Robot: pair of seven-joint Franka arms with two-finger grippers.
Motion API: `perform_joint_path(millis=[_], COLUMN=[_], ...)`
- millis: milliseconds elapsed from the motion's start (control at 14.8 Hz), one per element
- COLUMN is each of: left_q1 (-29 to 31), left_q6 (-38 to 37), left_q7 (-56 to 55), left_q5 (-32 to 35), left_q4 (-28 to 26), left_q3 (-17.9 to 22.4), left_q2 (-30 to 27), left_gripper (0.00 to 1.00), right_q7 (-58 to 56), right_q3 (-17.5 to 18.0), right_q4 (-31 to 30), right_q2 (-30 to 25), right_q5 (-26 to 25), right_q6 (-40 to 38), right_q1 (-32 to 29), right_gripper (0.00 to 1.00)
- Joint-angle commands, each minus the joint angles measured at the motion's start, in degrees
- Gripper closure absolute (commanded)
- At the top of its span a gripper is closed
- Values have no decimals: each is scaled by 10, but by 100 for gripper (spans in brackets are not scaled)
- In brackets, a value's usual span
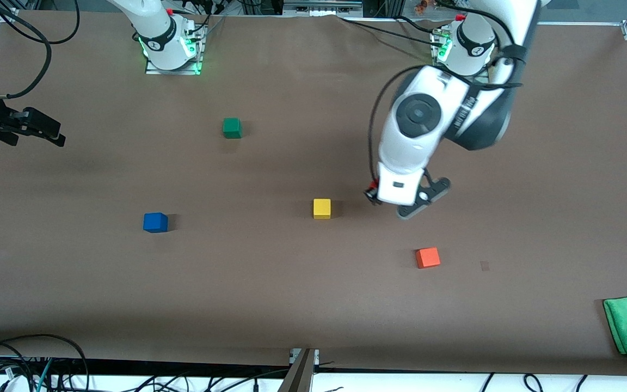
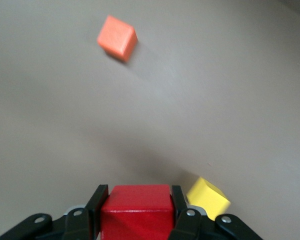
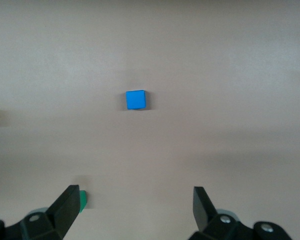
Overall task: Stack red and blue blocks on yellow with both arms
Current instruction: 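Carry the red cube over the yellow cube while the right gripper reaches the blue cube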
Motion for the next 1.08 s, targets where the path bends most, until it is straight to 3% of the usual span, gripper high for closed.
perform_joint_path(millis=[0, 203, 1016], left_q1=[-30, -47, -74], left_q6=[-6, -1, 62], left_q7=[-83, -126, -184], left_q5=[-23, -25, -16], left_q4=[88, 151, 144], left_q3=[10, 10, 11], left_q2=[67, 116, 179], left_gripper=[100, 100, 100], right_q7=[-2, -2, -9], right_q3=[0, -1, -5], right_q4=[13, 13, 12], right_q2=[6, 12, 58], right_q5=[3, 11, -3], right_q6=[-2, 13, 29], right_q1=[0, -4, -3], right_gripper=[0, 0, 0])
